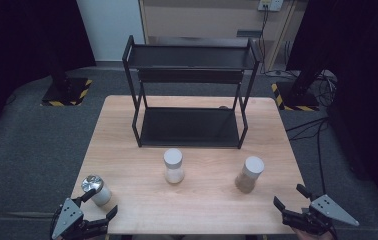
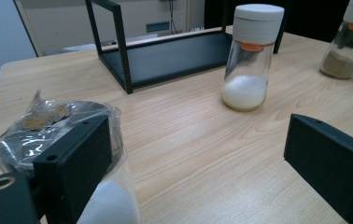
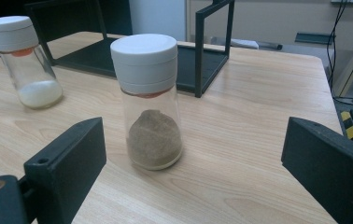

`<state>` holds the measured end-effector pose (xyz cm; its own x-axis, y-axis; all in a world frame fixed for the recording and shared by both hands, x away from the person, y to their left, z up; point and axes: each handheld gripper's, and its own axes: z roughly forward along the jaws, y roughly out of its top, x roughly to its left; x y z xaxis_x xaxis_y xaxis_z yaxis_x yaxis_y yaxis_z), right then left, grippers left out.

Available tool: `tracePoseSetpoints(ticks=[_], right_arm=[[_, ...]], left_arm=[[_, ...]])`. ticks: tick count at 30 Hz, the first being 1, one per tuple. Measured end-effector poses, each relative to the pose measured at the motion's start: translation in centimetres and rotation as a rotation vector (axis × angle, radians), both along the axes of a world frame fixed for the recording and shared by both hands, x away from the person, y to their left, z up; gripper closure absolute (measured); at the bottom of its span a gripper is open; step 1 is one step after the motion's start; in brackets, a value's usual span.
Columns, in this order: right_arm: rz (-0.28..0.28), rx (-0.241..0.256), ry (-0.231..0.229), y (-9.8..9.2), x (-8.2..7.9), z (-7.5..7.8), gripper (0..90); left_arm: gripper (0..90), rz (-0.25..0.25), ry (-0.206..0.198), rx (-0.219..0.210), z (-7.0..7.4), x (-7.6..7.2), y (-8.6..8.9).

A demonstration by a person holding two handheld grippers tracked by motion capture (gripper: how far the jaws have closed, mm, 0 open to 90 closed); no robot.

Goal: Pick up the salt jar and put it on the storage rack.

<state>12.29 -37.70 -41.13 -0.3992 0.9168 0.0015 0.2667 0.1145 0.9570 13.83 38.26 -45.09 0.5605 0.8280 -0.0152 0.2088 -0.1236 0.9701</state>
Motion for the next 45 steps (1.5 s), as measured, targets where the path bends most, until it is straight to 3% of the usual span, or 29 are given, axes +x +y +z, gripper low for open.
tracePoseSetpoints(ticks=[3,8,19,38,45], right_arm=[[0.001,0.001,-0.002,0.03,-0.04,0.00,6.7],[0.001,0.009,0.003,-0.14,0.04,-0.07,6.8],[0.013,0.005,0.003,-0.08,0.08,-0.03,6.8],[0.014,0.007,-0.001,-0.03,0.15,-0.07,6.9],[0.015,0.008,0.000,-0.06,0.19,-0.08,7.0]], left_arm=[[6.4,0.031,-0.039,-0.025,-0.26,-0.74,0.22],[6.1,0.042,-0.027,-0.045,-0.37,-0.65,0.43],[6.0,0.031,-0.024,-0.024,-0.21,-0.58,0.20],[5.3,0.042,-0.027,-0.020,0.11,-0.77,-0.09],[3.0,0.046,-0.010,-0.021,0.55,-0.66,-0.39]])
